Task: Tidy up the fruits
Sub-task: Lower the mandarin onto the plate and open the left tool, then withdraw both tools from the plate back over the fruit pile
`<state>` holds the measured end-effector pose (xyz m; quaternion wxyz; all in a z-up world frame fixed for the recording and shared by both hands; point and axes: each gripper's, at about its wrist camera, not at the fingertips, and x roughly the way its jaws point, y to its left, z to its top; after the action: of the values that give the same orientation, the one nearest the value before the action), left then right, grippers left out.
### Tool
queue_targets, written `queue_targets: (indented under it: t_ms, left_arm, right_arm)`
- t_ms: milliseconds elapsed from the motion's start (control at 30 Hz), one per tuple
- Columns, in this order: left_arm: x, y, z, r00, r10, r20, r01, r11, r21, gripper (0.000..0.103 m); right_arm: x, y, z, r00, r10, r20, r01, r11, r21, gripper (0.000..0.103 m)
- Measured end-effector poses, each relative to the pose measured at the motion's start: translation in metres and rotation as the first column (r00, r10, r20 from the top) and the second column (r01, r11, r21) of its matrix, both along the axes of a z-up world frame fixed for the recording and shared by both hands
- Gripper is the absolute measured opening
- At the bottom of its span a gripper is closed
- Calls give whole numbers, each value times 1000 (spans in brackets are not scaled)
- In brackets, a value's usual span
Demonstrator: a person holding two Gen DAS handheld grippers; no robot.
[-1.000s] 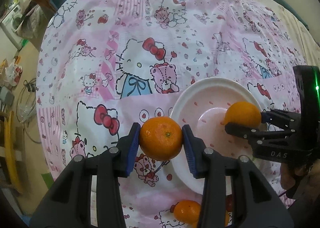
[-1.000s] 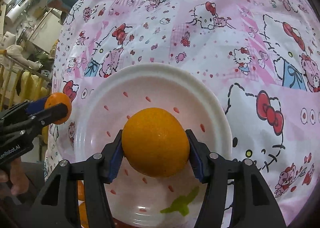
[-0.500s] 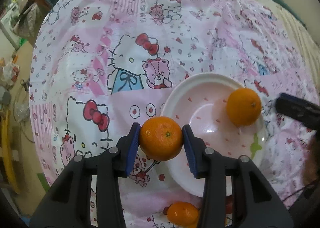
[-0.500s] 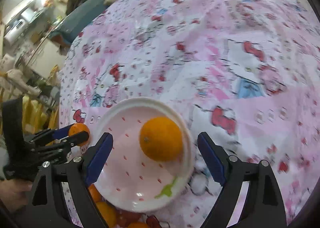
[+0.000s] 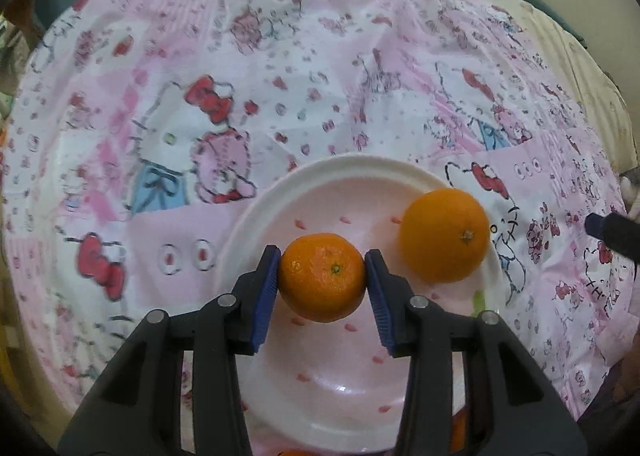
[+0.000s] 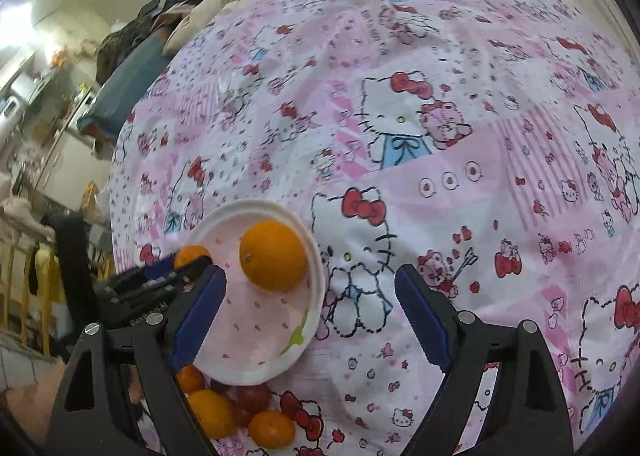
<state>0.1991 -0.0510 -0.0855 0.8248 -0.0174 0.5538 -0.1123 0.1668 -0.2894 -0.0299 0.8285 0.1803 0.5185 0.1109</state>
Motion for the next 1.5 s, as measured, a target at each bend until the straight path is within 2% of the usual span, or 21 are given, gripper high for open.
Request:
queue_targets:
  t_ms: [233, 333, 367, 433, 700, 933, 1100, 1167, 1267, 1500]
  left_arm:
    - [7, -4, -10, 999, -1, -35, 1, 1000, 8, 41]
    - [6, -2, -11, 999, -8, -49, 6, 999, -34, 69]
    - [4, -2, -8, 999, -8, -36, 7, 1000, -30, 75]
    - [2, -5, -3, 1000, -18, -6, 18, 1000, -1, 79]
    - [-1, 6, 16, 999, 29, 30, -29, 999, 18, 80]
    - [-20, 25, 38, 988, 130, 79, -134, 990, 51, 80]
    - [-38, 23, 58, 991, 88, 103, -97, 991, 89, 80]
    - [-48, 25, 67, 991, 85, 107, -92, 994, 61, 80]
    - [-66, 37, 77, 988, 118, 101, -115, 993, -34, 80]
    - [-101, 46, 94, 981, 142, 132, -144, 990, 0, 82]
  right_arm:
    - [4, -6, -7, 999, -19, -34, 21, 999, 44, 89]
    - [5, -5, -5, 999, -16, -32, 17, 999, 45, 89]
    - [5, -5, -5, 999, -16, -31, 17, 999, 42, 89]
    - [4, -6, -4, 999, -19, -26, 21, 998, 51, 89]
    - [1, -6, 3, 1000, -18, -7, 18, 999, 34, 89]
    - [-17, -9, 15, 1000, -13, 26, 12, 998, 55, 89]
    - [-37, -7, 20, 999, -4, 36, 2, 998, 64, 89]
    - [-45, -7, 23, 999, 1, 44, -4, 998, 61, 89]
    - [-57, -5, 26, 999, 8, 54, -11, 999, 53, 89]
    - [-79, 0, 25, 998, 30, 54, -32, 999, 38, 89]
